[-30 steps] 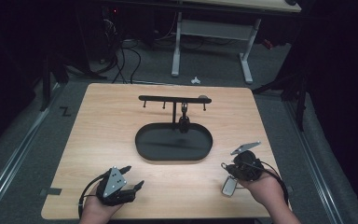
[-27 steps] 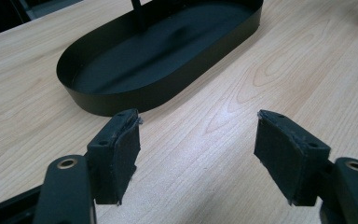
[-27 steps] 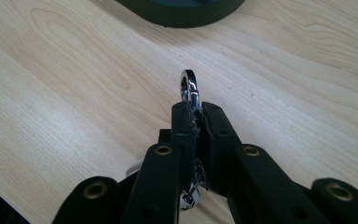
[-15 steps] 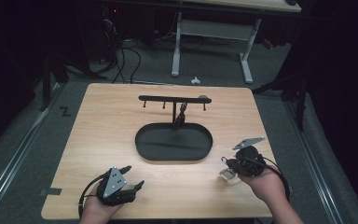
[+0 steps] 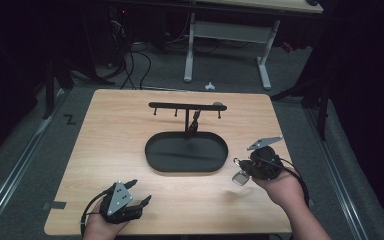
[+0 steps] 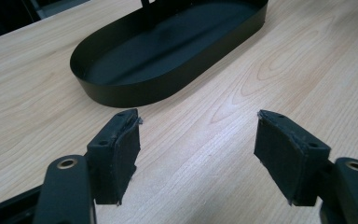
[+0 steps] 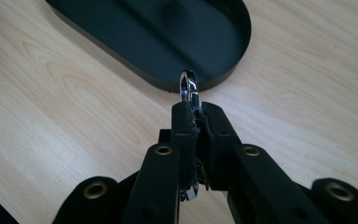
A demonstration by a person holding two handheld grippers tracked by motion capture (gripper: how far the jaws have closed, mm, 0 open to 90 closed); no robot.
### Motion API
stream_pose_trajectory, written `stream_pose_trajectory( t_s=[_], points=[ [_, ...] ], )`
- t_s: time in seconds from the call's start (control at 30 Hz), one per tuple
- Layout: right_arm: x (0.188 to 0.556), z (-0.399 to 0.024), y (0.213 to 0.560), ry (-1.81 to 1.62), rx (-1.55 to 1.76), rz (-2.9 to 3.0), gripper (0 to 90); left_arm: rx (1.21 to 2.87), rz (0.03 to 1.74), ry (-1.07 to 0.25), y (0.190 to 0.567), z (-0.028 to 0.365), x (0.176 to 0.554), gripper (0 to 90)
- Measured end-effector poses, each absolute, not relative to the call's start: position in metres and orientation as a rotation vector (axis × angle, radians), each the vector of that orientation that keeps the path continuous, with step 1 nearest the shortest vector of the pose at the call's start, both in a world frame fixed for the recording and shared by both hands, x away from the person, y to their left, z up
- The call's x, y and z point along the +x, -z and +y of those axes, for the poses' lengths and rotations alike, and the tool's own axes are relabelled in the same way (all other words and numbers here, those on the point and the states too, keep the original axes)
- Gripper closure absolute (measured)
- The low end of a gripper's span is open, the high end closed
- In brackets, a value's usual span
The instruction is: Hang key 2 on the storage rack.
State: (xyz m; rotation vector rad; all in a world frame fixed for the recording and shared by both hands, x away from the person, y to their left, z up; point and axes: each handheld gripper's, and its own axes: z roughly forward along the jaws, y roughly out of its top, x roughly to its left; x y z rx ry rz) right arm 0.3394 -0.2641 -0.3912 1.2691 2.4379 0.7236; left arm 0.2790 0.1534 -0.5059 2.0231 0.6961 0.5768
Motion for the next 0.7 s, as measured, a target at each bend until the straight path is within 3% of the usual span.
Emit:
stream_pose_trajectory(
  t_s=[0.7],
  points=[
    [0.393, -0.230, 0.351, -0.751, 1.217, 2.396, 85.0, 2.015, 0.708, -0.583, 0.505, 0.158, 0.278, 31.5]
  ],
)
